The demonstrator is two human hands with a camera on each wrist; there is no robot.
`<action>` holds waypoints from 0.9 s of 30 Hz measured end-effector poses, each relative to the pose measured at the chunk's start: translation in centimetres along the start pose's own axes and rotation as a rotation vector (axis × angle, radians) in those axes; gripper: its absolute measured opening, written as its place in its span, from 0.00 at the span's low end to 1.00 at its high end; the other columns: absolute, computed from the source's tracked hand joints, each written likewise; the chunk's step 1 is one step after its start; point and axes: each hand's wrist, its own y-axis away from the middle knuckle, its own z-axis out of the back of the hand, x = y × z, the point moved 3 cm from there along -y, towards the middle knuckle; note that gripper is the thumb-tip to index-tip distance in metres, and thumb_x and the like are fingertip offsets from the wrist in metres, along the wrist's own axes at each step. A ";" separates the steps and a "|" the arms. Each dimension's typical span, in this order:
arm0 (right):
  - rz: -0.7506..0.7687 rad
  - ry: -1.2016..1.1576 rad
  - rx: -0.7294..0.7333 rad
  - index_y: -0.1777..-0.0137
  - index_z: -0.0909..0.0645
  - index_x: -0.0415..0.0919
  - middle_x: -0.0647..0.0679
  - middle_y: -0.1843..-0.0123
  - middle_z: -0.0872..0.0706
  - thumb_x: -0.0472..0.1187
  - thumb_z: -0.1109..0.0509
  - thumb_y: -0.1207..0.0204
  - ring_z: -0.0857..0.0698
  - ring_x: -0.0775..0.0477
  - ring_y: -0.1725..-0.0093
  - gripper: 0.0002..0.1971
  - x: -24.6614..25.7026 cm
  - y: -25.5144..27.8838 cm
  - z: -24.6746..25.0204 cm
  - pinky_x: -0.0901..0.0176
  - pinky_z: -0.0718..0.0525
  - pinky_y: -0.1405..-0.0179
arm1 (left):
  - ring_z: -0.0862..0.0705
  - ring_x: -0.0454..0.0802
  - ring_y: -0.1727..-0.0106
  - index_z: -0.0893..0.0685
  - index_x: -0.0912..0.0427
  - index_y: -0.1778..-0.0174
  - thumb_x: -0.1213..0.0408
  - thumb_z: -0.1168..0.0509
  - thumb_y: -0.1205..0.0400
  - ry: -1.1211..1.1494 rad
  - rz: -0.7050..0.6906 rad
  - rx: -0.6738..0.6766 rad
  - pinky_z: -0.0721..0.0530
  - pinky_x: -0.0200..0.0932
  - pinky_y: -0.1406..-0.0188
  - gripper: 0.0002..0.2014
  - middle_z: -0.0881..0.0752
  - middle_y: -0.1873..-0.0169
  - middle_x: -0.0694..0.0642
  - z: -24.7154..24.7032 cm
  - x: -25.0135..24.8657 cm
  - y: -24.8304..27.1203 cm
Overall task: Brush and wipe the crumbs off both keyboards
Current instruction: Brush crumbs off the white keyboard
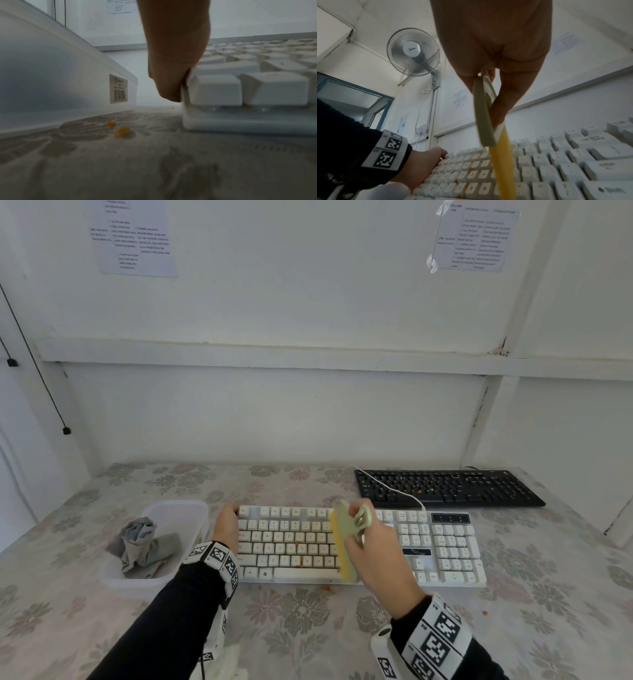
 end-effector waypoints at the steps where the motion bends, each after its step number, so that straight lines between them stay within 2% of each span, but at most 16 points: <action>1: 0.013 -0.008 -0.051 0.49 0.35 0.53 0.51 0.72 0.25 0.31 0.38 0.22 0.27 0.56 0.79 0.15 -0.1 -0.2 0.1 0.68 0.30 0.82 | 0.23 0.50 0.87 0.28 0.55 0.76 0.60 0.49 0.18 -0.001 0.000 0.000 0.23 0.35 0.81 0.19 0.23 0.87 0.54 0.0 0.0 0.0; 3: 0.032 -0.020 -0.110 0.48 0.36 0.52 0.54 0.72 0.27 0.30 0.37 0.22 0.22 0.61 0.73 0.16 -0.3 -0.6 0.1 0.70 0.31 0.82 | 0.24 0.50 0.86 0.29 0.55 0.76 0.60 0.50 0.19 -0.006 -0.006 0.004 0.24 0.36 0.80 0.18 0.24 0.87 0.53 0.0 0.0 -0.1; 5: 0.035 -0.010 -0.093 0.48 0.36 0.52 0.54 0.73 0.28 0.30 0.37 0.22 0.21 0.66 0.70 0.16 -0.5 -0.7 -0.2 0.71 0.31 0.82 | 0.24 0.51 0.85 0.29 0.55 0.76 0.60 0.50 0.19 -0.012 -0.008 0.004 0.23 0.37 0.77 0.18 0.23 0.86 0.54 0.0 0.1 -0.1; 7: 0.018 0.001 -0.040 0.49 0.36 0.53 0.54 0.74 0.28 0.30 0.37 0.23 0.22 0.63 0.74 0.16 -0.7 -0.5 -0.4 0.70 0.31 0.82 | 0.24 0.52 0.84 0.28 0.55 0.76 0.60 0.50 0.19 -0.013 -0.006 0.005 0.23 0.39 0.76 0.19 0.23 0.86 0.54 0.0 0.1 -0.2; 9: -0.020 0.009 0.037 0.49 0.36 0.54 0.52 0.75 0.28 0.29 0.38 0.24 0.28 0.56 0.81 0.17 -1.0 -0.2 -0.5 0.69 0.32 0.83 | 0.24 0.51 0.85 0.28 0.55 0.76 0.60 0.50 0.18 -0.019 -0.002 0.003 0.23 0.39 0.76 0.19 0.23 0.86 0.54 0.0 0.1 -0.2; 11: -0.065 0.013 0.110 0.48 0.35 0.53 0.51 0.75 0.29 0.29 0.40 0.25 0.33 0.57 0.80 0.17 -1.3 0.1 -0.4 0.68 0.32 0.83 | 0.24 0.52 0.84 0.28 0.55 0.75 0.59 0.50 0.19 -0.021 0.001 0.003 0.24 0.39 0.75 0.18 0.23 0.85 0.54 -0.1 0.1 -0.2; 13: -0.085 0.022 0.138 0.48 0.35 0.52 0.53 0.75 0.30 0.30 0.39 0.25 0.34 0.57 0.80 0.16 -1.3 0.2 -0.1 0.68 0.32 0.83 | 0.23 0.52 0.84 0.28 0.56 0.76 0.59 0.50 0.19 -0.017 0.004 0.003 0.23 0.39 0.75 0.18 0.23 0.85 0.55 -0.1 0.1 -0.2; 15: -0.071 0.030 0.093 0.50 0.35 0.54 0.53 0.76 0.31 0.31 0.39 0.25 0.34 0.57 0.80 0.16 -0.9 0.0 0.5 0.68 0.31 0.82 | 0.23 0.52 0.85 0.27 0.56 0.76 0.59 0.50 0.19 -0.012 0.003 0.004 0.23 0.39 0.76 0.19 0.22 0.86 0.55 0.0 0.2 -0.2; 17: -0.027 -0.003 -0.020 0.53 0.36 0.56 0.53 0.77 0.31 0.32 0.38 0.24 0.31 0.56 0.82 0.16 -0.7 -0.3 0.9 0.68 0.31 0.83 | 0.22 0.52 0.85 0.26 0.57 0.76 0.60 0.50 0.19 -0.014 0.001 0.000 0.23 0.39 0.76 0.20 0.22 0.86 0.55 0.0 0.2 -0.2; 20: 0.022 -0.036 -0.109 0.48 0.35 0.53 0.54 0.75 0.29 0.31 0.37 0.23 0.24 0.61 0.76 0.16 -0.8 -0.6 0.7 0.69 0.32 0.83 | 0.23 0.51 0.87 0.27 0.57 0.76 0.60 0.50 0.19 -0.021 -0.001 -0.002 0.23 0.37 0.77 0.19 0.22 0.87 0.55 0.0 0.1 -0.2; 22: 0.035 -0.016 -0.075 0.48 0.35 0.52 0.55 0.74 0.28 0.31 0.37 0.22 0.22 0.62 0.74 0.16 -0.9 -0.6 0.2 0.69 0.31 0.82 | 0.24 0.49 0.88 0.29 0.56 0.77 0.61 0.50 0.18 -0.019 -0.001 -0.003 0.24 0.34 0.81 0.20 0.24 0.89 0.54 0.0 0.1 -0.2; 24: 0.009 0.018 -0.010 0.49 0.36 0.54 0.55 0.73 0.27 0.31 0.37 0.22 0.23 0.60 0.77 0.16 -1.0 -0.4 -0.1 0.70 0.30 0.81 | 0.25 0.49 0.88 0.29 0.56 0.77 0.60 0.50 0.18 -0.014 0.002 -0.002 0.24 0.34 0.82 0.19 0.24 0.89 0.53 0.0 0.1 -0.2; 27: -0.049 0.054 0.104 0.49 0.38 0.56 0.52 0.70 0.25 0.31 0.39 0.23 0.31 0.57 0.80 0.17 -1.5 0.3 -0.2 0.68 0.30 0.81 | 0.23 0.52 0.84 0.28 0.56 0.76 0.59 0.50 0.19 -0.014 0.004 0.001 0.23 0.38 0.77 0.19 0.23 0.86 0.55 0.0 0.1 -0.1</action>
